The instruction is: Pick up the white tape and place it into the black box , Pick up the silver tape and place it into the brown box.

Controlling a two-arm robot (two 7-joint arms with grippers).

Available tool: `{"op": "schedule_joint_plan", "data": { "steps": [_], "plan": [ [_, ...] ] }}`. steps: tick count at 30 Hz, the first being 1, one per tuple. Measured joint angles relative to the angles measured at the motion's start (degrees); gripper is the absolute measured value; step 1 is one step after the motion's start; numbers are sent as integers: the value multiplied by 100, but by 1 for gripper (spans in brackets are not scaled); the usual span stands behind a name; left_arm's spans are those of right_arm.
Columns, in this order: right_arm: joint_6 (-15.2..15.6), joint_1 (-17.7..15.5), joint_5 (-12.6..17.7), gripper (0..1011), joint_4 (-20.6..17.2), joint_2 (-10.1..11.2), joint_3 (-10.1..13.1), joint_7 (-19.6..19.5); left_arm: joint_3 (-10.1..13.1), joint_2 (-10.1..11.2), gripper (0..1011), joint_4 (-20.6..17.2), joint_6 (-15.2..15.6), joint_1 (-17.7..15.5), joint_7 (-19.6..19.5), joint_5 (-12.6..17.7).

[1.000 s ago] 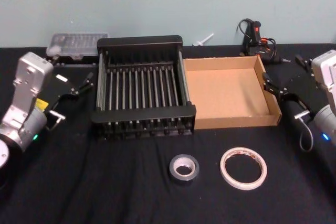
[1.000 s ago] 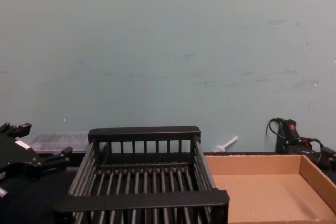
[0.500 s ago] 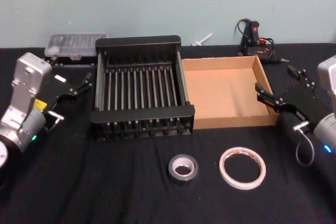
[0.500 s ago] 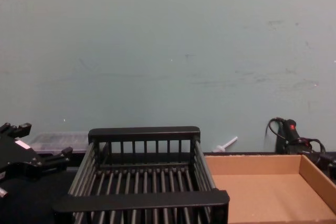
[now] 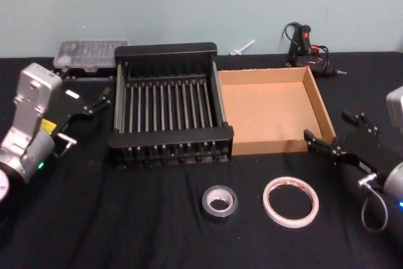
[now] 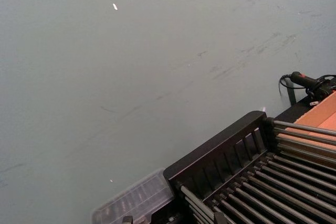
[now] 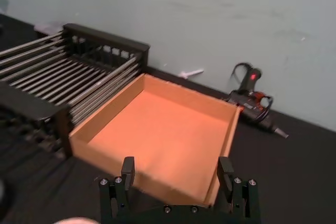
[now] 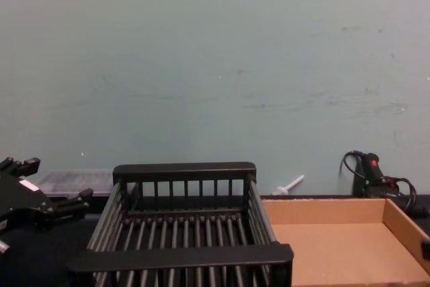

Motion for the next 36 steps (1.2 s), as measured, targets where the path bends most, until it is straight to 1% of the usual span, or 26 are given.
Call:
{"op": "schedule_joint_plan", "data": {
  "steps": [3,4,7,8,11,15,21,24,25,29,36],
  "plan": [
    [155,-195,57,1002,-174,72,81,105,0,0,1001,0,0,0,0,0],
    [155,-195,57,1002,-174,72,81,105,0,0,1001,0,0,0,0,0],
    [368,-341,121,1002,-299,140,137,222,0,0,1001,0,0,0,0,0],
    [368,-341,121,1002,-299,140,137,222,0,0,1001,0,0,0,0,0],
    [567,-456,160,1002,-396,202,168,353,0,0,1001,0,0,0,0,0],
    [732,-551,168,1002,-478,250,182,471,0,0,1001,0,0,0,0,0],
    [1042,-640,221,1002,-567,243,216,558,0,0,1001,0,0,0,0,0],
    [1246,-676,245,1002,-607,218,239,593,0,0,1001,0,0,0,0,0],
    [1246,-676,245,1002,-607,218,239,593,0,0,1001,0,0,0,0,0],
    [1512,-697,249,1002,-656,205,255,624,0,0,1001,0,0,0,0,0],
    [1757,-699,151,1002,-680,187,244,672,0,0,1001,0,0,0,0,0]
  ]
}}
